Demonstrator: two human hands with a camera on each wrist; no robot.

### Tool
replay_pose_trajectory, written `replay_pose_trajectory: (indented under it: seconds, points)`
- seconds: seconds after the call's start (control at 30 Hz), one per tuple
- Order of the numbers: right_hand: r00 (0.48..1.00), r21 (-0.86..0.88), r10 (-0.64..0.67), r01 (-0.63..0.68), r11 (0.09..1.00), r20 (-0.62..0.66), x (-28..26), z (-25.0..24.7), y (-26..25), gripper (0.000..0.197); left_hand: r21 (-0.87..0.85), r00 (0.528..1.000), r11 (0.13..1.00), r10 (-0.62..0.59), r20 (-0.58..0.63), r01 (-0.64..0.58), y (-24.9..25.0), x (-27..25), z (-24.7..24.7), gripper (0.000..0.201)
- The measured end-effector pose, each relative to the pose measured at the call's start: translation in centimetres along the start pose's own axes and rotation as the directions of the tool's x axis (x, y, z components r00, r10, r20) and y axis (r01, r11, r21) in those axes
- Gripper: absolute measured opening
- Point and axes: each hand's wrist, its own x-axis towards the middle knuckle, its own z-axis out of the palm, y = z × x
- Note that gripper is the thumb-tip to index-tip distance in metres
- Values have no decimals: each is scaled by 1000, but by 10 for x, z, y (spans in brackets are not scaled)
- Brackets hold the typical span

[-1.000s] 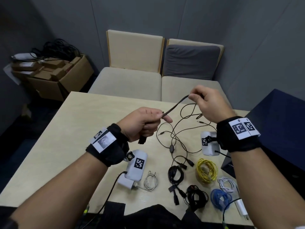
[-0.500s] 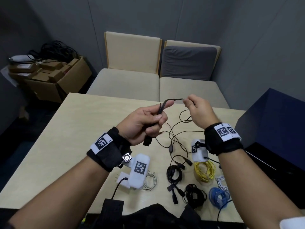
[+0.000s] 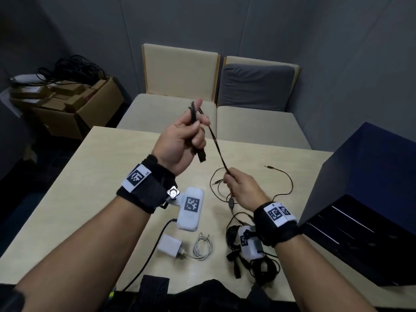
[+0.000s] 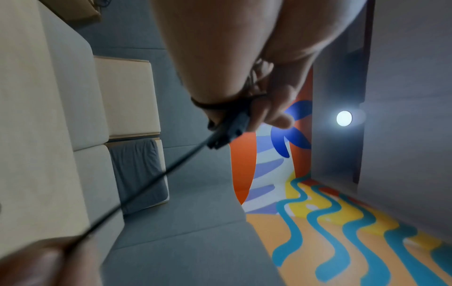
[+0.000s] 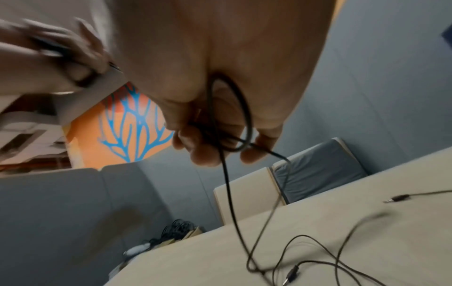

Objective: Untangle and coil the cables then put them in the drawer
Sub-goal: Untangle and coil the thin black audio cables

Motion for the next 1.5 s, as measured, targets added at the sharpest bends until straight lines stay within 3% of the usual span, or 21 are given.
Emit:
replay_pose_trajectory:
  seconds: [0.13,0.23,0.33,0.4,0.5,0.63,0.7,0.77,0.87,0.97,1.03,1.13,1.3,1.4,1.5]
  points:
    - [987,-131,-64,84,988,145,-10,14,-7,27,-91,970,984,133,-203,-154,9,18,-5,51]
    - [962,-194,-120,170,966,245,-22,15,-15,30,-39,940,973,209,-271,-227,13,27,-19,54]
    - [948,-204,-178,235,950,264,-29,2,-32,31,324,909,922,308,-282,-212,4,26,-34,59]
    - [947,-151,-258,288,946,190,-31,-15,-48,30,610,925,779,326,-193,-148,-9,21,-45,61]
    - [936,-198,-350,352,915,43,-27,-47,-67,17,781,983,623,162,-90,-31,-24,11,-53,61]
    - [935,-306,-350,319,897,-52,-14,-80,-78,12,818,993,570,-120,-13,79,-23,-4,-39,41]
    - [928,-329,-362,318,889,-82,-7,-90,-80,12,797,980,597,-194,34,90,-20,-9,-33,30]
    - [925,-325,-355,297,898,-135,1,-98,-76,15,738,969,668,-233,84,96,-16,-11,-30,38]
    - [940,-324,-299,235,917,-167,9,-105,-66,34,620,965,780,-218,145,82,-10,-9,-30,26]
    - [967,-306,-225,179,935,-121,7,-110,-56,40,458,992,885,-119,46,85,2,-3,-39,15]
    - [980,-296,-167,130,947,-105,5,-111,-47,41,327,996,942,-60,-70,79,11,1,-49,20]
    - [986,-261,-98,60,964,-134,7,-108,-32,37,281,988,956,-41,-152,83,17,2,-53,26]
    - [995,-170,-72,59,984,-72,15,-95,-22,19,348,992,929,-103,-74,122,1,0,-35,27]
    - [985,10,-175,174,985,15,9,-76,-40,58,369,990,919,-136,-40,141,-8,0,-20,28]
    - [970,296,-243,223,929,32,5,-49,-60,49,406,988,902,-155,-9,145,-15,0,-11,28]
